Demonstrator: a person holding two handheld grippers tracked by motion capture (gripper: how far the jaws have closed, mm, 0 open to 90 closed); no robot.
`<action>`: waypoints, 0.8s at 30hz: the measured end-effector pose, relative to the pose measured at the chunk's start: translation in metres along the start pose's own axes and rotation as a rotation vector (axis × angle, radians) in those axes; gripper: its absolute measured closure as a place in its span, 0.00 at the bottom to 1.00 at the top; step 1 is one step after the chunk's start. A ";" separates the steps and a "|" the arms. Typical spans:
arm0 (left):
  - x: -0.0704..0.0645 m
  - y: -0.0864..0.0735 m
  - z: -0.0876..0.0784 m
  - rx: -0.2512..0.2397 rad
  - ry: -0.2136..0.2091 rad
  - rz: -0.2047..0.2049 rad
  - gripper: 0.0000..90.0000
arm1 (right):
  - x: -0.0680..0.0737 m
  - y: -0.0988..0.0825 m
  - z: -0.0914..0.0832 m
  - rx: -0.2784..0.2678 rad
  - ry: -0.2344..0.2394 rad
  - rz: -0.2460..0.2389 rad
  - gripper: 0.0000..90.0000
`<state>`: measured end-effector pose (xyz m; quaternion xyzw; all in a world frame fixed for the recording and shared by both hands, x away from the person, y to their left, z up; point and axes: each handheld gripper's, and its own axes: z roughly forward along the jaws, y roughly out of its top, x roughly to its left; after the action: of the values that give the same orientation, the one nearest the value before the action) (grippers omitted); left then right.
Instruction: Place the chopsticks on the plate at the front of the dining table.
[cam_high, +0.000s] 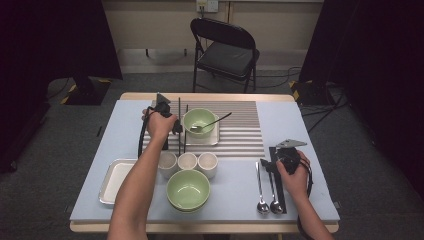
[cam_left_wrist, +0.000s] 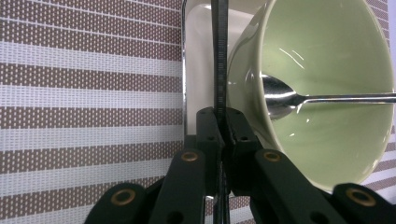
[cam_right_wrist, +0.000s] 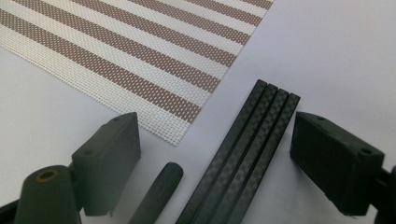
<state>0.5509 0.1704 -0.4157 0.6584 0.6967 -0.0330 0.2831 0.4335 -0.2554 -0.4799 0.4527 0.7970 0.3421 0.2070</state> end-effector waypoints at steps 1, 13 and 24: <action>-0.001 0.000 0.001 -0.003 0.005 -0.011 0.96 | 0.000 0.000 0.000 0.000 0.000 -0.002 0.17; 0.000 0.000 0.004 -0.009 0.003 -0.010 0.96 | 0.000 0.000 0.000 0.000 0.001 -0.001 0.17; 0.001 0.001 0.009 -0.005 0.019 -0.015 0.96 | 0.000 0.000 0.000 0.000 0.001 -0.002 0.17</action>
<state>0.5551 0.1681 -0.4236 0.6527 0.7043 -0.0271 0.2778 0.4334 -0.2555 -0.4799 0.4520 0.7974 0.3421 0.2069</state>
